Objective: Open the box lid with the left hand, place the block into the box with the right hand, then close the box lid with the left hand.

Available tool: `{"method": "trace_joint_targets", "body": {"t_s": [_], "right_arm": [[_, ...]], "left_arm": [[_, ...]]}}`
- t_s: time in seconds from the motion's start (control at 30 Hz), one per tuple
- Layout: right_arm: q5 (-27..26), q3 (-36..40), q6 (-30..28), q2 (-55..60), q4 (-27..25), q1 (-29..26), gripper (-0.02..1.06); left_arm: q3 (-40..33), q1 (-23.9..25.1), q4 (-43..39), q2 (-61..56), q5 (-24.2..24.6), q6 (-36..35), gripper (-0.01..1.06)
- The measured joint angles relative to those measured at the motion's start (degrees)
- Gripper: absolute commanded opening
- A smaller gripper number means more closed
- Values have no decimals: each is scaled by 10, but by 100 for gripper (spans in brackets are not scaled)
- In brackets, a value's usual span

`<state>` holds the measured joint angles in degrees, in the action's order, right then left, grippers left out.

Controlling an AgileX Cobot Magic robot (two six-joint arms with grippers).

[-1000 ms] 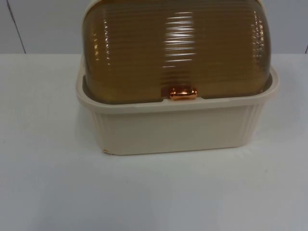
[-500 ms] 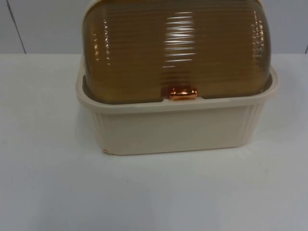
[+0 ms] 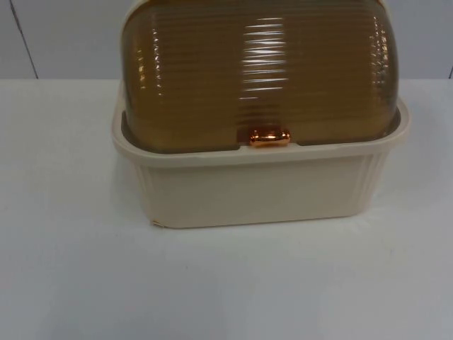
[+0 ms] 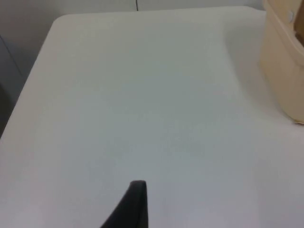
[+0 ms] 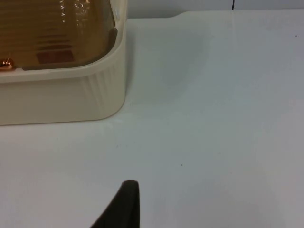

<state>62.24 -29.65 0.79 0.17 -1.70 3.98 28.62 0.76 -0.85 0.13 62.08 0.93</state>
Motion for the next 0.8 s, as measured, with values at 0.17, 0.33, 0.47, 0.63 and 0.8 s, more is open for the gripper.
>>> {"method": "trace_joint_targets", "body": {"t_s": [0.17, 0.33, 0.47, 0.63, 0.8], "right_arm": [[0, 0, 0, 0, 0, 0, 105], [-1, 0, 0, 0, 0, 0, 105], [-1, 0, 0, 0, 0, 0, 105], [-1, 0, 0, 0, 0, 0, 105], [-1, 0, 0, 0, 0, 0, 105]], "left_arm": [[0, 0, 2, 0, 0, 3, 105], [0, 0, 1, 0, 0, 3, 105], [0, 0, 1, 0, 0, 3, 105], [0, 0, 1, 0, 0, 3, 105], [0, 0, 1, 0, 0, 3, 105]]}}
